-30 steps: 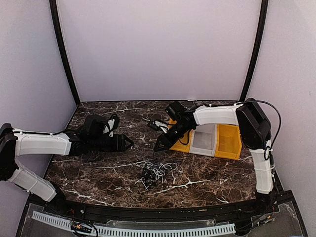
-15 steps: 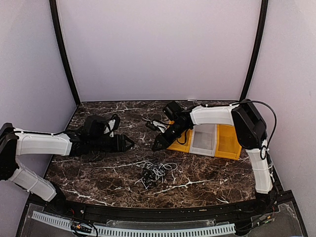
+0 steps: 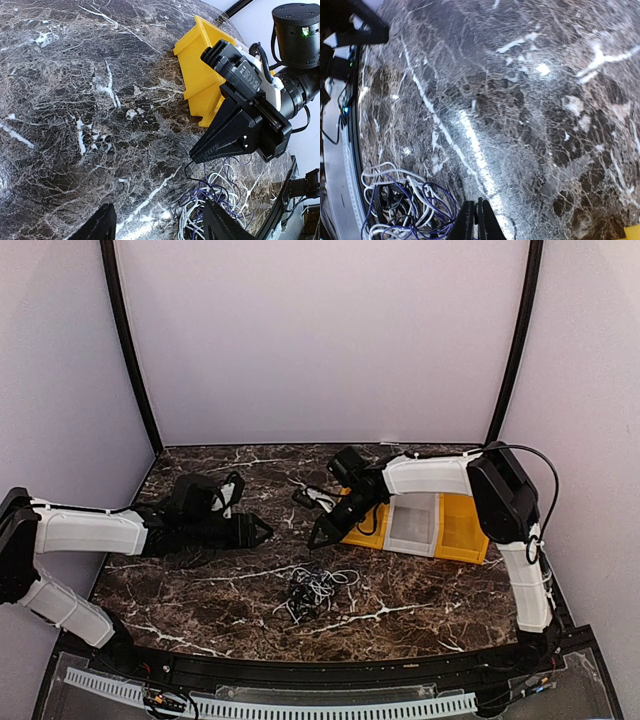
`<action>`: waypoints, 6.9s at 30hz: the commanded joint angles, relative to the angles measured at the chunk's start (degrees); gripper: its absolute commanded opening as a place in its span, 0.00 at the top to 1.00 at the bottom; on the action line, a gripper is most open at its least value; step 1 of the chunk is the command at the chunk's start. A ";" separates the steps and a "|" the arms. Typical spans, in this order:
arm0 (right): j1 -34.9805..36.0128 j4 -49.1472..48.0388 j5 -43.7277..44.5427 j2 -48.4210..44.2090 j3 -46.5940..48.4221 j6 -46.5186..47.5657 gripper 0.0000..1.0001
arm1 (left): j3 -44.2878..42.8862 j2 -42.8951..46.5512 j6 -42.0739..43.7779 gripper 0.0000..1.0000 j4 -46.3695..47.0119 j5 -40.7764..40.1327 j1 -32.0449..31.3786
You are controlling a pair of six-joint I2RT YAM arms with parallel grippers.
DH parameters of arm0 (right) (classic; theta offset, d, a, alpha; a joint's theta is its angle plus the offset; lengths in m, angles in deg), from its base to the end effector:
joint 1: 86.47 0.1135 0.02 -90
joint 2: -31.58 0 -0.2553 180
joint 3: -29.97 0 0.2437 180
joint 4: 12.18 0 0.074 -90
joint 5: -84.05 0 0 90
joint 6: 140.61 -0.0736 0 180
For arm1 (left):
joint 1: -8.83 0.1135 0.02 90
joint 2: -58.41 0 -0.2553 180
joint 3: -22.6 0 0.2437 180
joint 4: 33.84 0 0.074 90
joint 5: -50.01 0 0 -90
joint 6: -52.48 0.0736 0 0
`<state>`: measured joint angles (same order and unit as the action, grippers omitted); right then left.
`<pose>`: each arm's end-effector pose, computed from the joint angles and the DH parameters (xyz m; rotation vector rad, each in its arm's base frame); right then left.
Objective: Untangle the cables
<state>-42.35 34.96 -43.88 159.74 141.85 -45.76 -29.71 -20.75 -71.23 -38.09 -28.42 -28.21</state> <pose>0.3065 0.3602 0.1278 -1.3298 2.3866 1.0975 0.2422 -0.2012 0.1787 0.1937 2.2415 -0.9198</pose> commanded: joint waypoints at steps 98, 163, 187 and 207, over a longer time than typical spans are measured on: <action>-30.66 8.14 10.87 -72.14 -38.09 31.24 1.00 | -4.92 -18.10 17.64 0.57 18.10 -13.64 -13.22; -2.47 12.37 -6.81 -41.20 -10.60 25.90 1.00 | -2.37 -23.89 28.45 0.67 39.09 -7.14 -19.59; -25.32 1.07 -6.66 -48.68 22.64 12.75 1.00 | -0.90 -25.54 29.23 0.64 27.33 -14.90 -19.56; -26.01 -7.81 3.76 -35.57 21.69 8.40 1.00 | 4.34 0.02 16.25 0.36 28.09 -9.78 -19.57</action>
<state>-68.12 30.57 -41.93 122.71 161.30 -36.82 -27.57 -24.05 -52.79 -10.05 -37.75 -47.70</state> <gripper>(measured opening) 0.018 0.644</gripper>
